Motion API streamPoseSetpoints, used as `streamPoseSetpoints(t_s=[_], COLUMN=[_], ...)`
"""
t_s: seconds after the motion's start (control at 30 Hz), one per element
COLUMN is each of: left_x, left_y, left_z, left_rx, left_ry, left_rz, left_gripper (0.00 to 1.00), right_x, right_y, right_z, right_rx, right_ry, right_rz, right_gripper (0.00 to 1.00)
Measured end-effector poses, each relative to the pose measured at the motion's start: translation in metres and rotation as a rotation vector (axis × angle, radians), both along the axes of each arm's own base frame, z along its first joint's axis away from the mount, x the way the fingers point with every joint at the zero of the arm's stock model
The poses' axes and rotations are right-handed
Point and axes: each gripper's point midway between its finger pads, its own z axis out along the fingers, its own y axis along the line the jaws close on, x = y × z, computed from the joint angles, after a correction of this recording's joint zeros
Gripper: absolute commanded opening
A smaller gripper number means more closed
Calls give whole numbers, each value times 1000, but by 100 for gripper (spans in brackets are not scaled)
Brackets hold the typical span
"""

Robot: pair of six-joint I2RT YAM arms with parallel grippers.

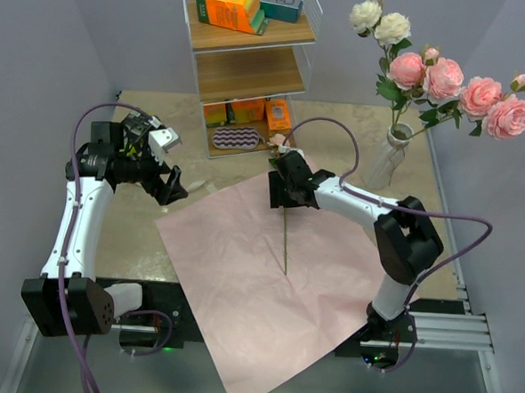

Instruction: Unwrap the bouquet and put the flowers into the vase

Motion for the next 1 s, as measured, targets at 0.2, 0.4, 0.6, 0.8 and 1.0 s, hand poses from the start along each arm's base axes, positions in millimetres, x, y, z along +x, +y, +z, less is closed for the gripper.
streamPoseSetpoints(t_s=[0.2,0.4,0.6,0.8,1.0], left_x=[0,0,1,1,1], left_y=[1,2,2,2,3], left_z=[0,0,0,0,0], left_rx=[7,16,21,21,27], left_ry=[-8,-14,-19,-20,-23], left_rz=[-4,-6,-10,-10,-12], left_gripper=[99,99,99,99,99], right_x=[34,56,63,65,65], right_y=[10,4,10,12,11], right_z=[-9,-16,-33,-42,-42], right_rx=[1,-9,-10,-19,-22], right_ry=[-24,-39,-25,-18,-20], right_rz=[-31,-68,-64,-60,-55], right_gripper=[63,61,57,40,12])
